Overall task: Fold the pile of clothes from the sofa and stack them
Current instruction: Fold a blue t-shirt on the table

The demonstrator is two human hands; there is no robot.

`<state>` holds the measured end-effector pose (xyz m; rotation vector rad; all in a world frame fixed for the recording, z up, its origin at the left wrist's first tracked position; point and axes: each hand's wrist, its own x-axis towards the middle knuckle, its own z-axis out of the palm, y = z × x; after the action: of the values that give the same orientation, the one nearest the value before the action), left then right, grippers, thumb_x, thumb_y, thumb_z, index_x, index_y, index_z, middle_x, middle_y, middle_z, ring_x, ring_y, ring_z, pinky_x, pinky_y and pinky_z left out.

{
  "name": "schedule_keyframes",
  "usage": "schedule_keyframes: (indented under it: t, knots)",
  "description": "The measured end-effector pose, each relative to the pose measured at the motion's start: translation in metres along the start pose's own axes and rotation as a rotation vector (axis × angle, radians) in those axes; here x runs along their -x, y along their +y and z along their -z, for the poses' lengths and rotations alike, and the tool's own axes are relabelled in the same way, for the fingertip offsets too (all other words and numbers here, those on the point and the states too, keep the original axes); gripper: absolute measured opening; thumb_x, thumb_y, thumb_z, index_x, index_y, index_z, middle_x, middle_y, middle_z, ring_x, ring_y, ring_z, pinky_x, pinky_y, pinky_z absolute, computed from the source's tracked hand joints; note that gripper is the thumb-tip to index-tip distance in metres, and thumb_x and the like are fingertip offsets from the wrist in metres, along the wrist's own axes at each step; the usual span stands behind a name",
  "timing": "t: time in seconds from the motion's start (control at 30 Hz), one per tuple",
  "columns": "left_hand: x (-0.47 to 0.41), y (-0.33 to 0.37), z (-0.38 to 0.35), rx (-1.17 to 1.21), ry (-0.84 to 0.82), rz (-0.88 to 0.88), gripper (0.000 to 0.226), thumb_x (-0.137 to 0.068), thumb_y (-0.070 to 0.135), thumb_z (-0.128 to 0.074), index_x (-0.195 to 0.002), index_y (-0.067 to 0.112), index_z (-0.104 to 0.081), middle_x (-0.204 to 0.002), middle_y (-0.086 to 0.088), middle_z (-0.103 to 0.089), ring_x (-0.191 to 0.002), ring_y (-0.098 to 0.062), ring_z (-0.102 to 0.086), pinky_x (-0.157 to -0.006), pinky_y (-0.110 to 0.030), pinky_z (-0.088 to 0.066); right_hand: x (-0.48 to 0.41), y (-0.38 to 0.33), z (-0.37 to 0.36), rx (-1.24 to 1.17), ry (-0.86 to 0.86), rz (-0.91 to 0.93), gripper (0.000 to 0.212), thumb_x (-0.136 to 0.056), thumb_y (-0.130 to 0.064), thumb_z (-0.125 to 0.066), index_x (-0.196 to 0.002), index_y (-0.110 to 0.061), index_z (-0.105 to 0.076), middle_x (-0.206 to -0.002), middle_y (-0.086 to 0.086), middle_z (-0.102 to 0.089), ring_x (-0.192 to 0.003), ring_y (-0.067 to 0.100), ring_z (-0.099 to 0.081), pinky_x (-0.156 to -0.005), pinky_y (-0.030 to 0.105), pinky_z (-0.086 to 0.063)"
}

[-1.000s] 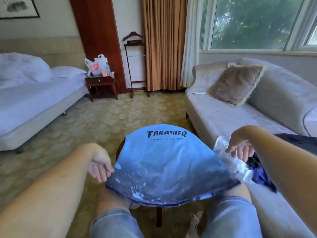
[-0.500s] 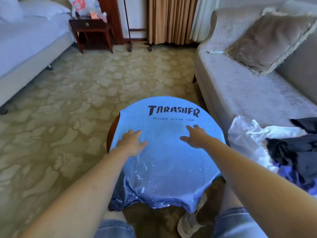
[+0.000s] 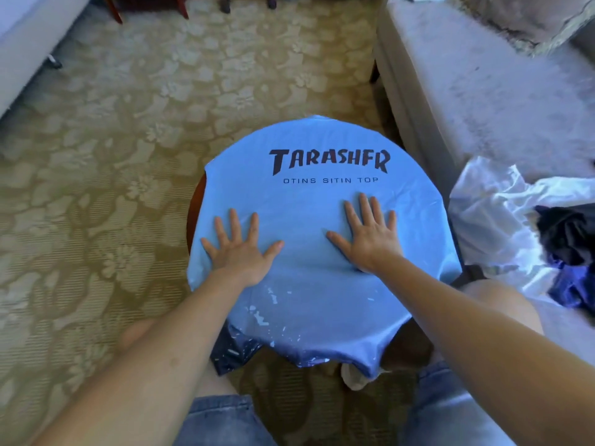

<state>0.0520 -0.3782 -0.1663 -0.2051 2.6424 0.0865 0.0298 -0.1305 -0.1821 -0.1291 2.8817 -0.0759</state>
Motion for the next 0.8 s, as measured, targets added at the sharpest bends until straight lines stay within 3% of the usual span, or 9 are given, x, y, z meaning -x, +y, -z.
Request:
schedule_keyframes:
  t: [0.27,0.4,0.5,0.63,0.7,0.8]
  knots:
    - [0.077,0.005,-0.027,0.042,-0.060,0.069,0.088,-0.085,0.080,-0.013,-0.152,0.031,0.017,-0.156,-0.008,0.032,-0.143,-0.039,0.026,-0.114,-0.063,0.007,0.066,0.007,-0.015,-0.025,-0.055,0.065,0.090,-0.080,-0.078,-0.002,-0.154,-0.028,0.009,-0.161,0.000,0.018,-0.148,0.022,0.017,-0.119,0.051,0.004]
    - [0.095,0.008,-0.008,-0.025,-0.138,0.117,0.086,-0.087,0.079,-0.019,-0.155,0.029,0.001,-0.162,-0.007,0.013,-0.148,-0.038,0.006,-0.115,-0.061,0.002,0.092,0.023,-0.011,-0.041,-0.134,0.118,0.102,-0.069,-0.087,0.003,-0.154,-0.030,0.007,-0.161,-0.003,0.018,-0.148,0.019,0.013,-0.120,0.050,0.002]
    - [0.091,0.009,0.016,0.026,-0.040,0.102,0.081,-0.090,0.074,-0.024,-0.153,0.024,-0.018,-0.162,-0.007,-0.007,-0.148,-0.033,-0.004,-0.117,-0.057,-0.006,0.103,0.035,0.009,-0.183,-0.098,0.089,0.084,-0.089,-0.072,-0.025,-0.155,-0.027,0.000,-0.162,-0.001,0.009,-0.149,0.022,0.001,-0.121,0.047,-0.003]
    - [0.084,0.012,0.017,0.112,0.079,-0.003,0.074,-0.094,0.064,-0.033,-0.153,0.022,-0.016,-0.161,-0.008,-0.009,-0.148,-0.030,-0.008,-0.118,-0.051,-0.015,0.127,0.047,0.019,-0.388,0.160,0.025,0.068,-0.097,-0.049,-0.046,-0.153,-0.020,-0.022,-0.159,0.007,-0.019,-0.143,0.030,-0.025,-0.116,0.042,-0.022]
    - [0.079,0.015,0.008,0.121,0.073,-0.032,0.074,-0.095,0.062,-0.035,-0.154,0.024,-0.012,-0.162,-0.008,-0.005,-0.148,-0.030,-0.006,-0.118,-0.050,-0.016,0.128,0.053,0.020,-0.402,0.135,-0.009,0.065,-0.097,-0.045,-0.049,-0.152,-0.018,-0.027,-0.157,0.008,-0.025,-0.142,0.030,-0.027,-0.116,0.042,-0.025]
    - [0.066,0.019,-0.001,0.145,0.055,-0.030,0.075,-0.096,0.062,-0.034,-0.155,0.025,-0.005,-0.162,-0.009,0.002,-0.148,-0.031,-0.002,-0.118,-0.050,-0.017,0.112,0.050,0.023,-0.361,0.035,-0.033,0.067,-0.098,-0.047,-0.045,-0.154,-0.019,-0.021,-0.160,0.007,-0.018,-0.146,0.028,-0.018,-0.118,0.042,-0.021]
